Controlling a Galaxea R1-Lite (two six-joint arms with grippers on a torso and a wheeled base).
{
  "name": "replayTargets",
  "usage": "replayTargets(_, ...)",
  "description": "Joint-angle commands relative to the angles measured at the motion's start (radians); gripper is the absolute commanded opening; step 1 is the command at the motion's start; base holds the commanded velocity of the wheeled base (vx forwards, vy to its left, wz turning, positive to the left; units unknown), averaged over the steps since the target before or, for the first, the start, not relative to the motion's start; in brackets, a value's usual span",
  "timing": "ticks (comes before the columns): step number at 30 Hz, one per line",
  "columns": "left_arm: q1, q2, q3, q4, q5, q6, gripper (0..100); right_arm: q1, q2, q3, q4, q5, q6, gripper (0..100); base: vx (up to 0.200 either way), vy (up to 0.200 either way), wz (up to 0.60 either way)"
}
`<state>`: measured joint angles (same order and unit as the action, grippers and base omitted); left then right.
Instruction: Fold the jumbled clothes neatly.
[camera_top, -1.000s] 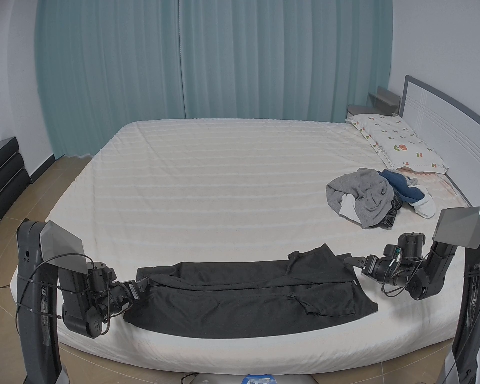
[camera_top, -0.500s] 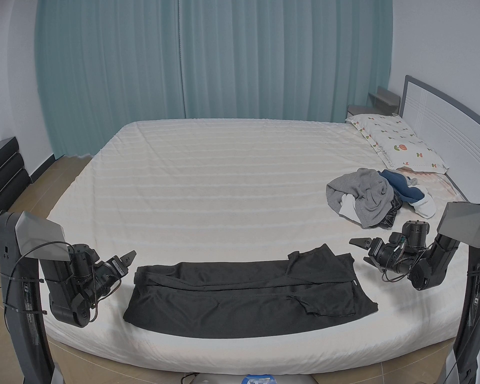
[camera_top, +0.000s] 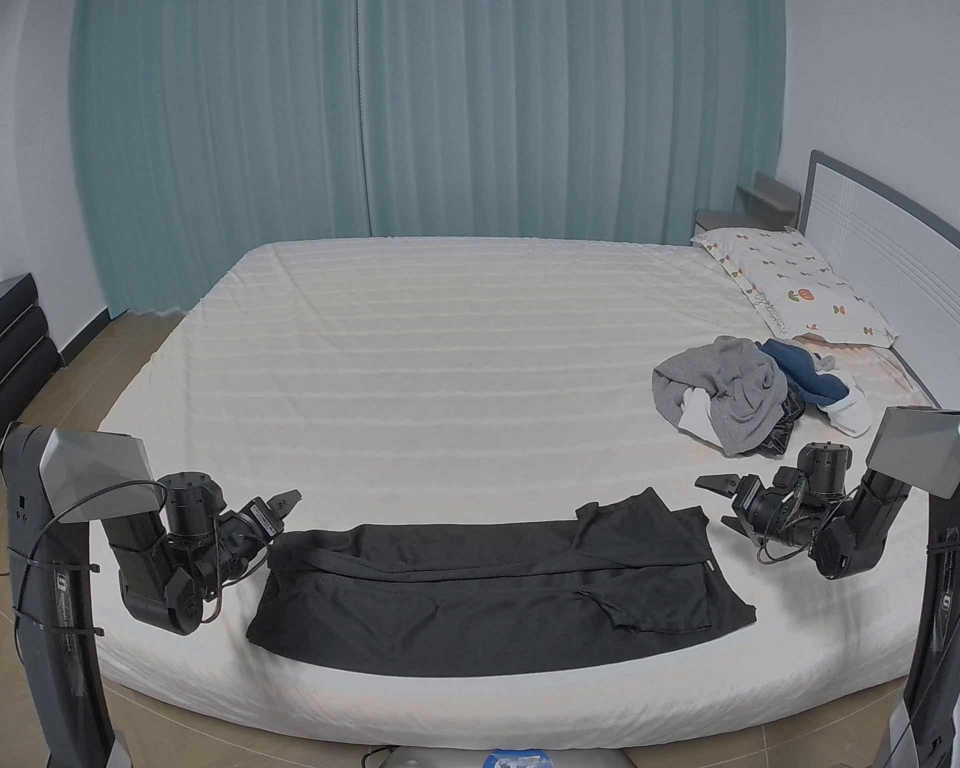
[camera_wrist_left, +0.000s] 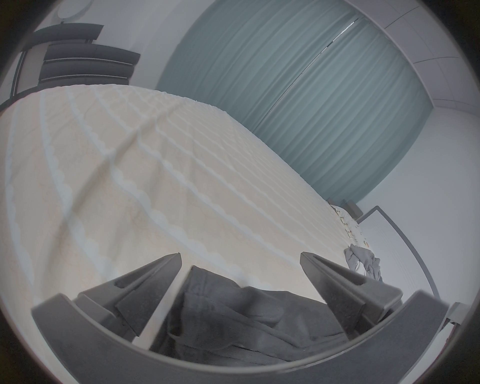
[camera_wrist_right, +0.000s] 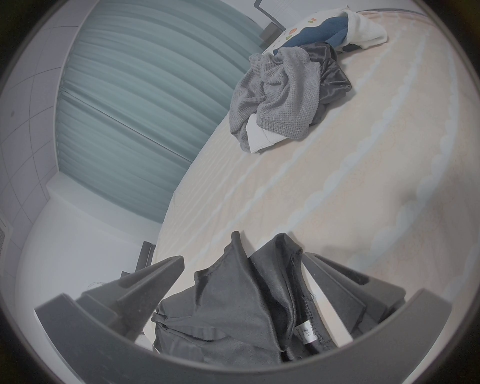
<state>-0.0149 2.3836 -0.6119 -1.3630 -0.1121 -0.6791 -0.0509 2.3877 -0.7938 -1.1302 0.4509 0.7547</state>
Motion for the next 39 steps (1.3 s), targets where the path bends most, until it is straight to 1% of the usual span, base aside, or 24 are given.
replayTargets(1, -0.037, 0.0, 0.014, 0.007, 0.031, -0.008, 100, 0.005, 0.01, 0.007, 0.0, 0.0, 0.0, 100, 0.0, 0.0, 0.0)
replayTargets(3, -0.043, -0.029, 0.035, 0.018, 0.06, -0.008, 100, 0.005, 0.005, 0.013, -0.002, 0.0, 0.0, 100, 0.0, 0.0, 0.0)
replayTargets(6, -0.071, -0.044, 0.07, 0.061, 0.074, -0.01, 100, 0.008, 0.002, 0.021, -0.003, -0.001, 0.006, 100, 0.0, 0.0, 0.0)
replayTargets(10, -0.071, -0.041, 0.063, 0.079, 0.094, -0.01, 100, 0.009, 0.002, 0.022, -0.005, -0.001, 0.011, 100, 0.0, 0.0, 0.0)
replayTargets(18, -0.071, -0.027, 0.064, 0.074, 0.097, -0.008, 100, 0.009, -0.002, 0.042, -0.016, -0.001, 0.011, 100, 0.0, 0.0, 0.0)
replayTargets(19, -0.071, -0.032, 0.078, 0.076, 0.097, -0.005, 0, 0.009, -0.005, 0.044, -0.016, -0.001, 0.011, 100, 0.0, 0.0, 0.0)
replayTargets(22, -0.071, -0.035, 0.121, 0.076, 0.097, 0.021, 0, 0.009, -0.012, 0.045, -0.016, -0.001, 0.011, 100, 0.0, 0.0, 0.0)
replayTargets(23, -0.065, -0.034, 0.13, 0.079, 0.095, 0.049, 0, 0.009, -0.013, 0.05, -0.016, -0.001, 0.011, 100, 0.0, 0.0, 0.0)
replayTargets(26, -0.054, -0.035, 0.144, 0.081, 0.097, 0.087, 0, 0.009, -0.019, 0.058, -0.017, -0.001, 0.012, 100, 0.0, 0.0, 0.0)
replayTargets(32, -0.051, -0.096, 0.192, 0.079, 0.095, 0.099, 0, 0.011, -0.03, 0.067, -0.017, 0.0, 0.014, 100, 0.0, 0.0, 0.0)
replayTargets(37, -0.037, -0.118, 0.245, 0.071, 0.095, 0.191, 0, 0.011, -0.031, 0.071, -0.019, 0.0, 0.014, 100, 0.0, 0.0, 0.0)
replayTargets(39, -0.036, -0.118, 0.248, 0.07, 0.095, 0.205, 0, 0.011, -0.031, 0.073, -0.02, 0.0, 0.014, 100, 0.0, 0.0, 0.0)
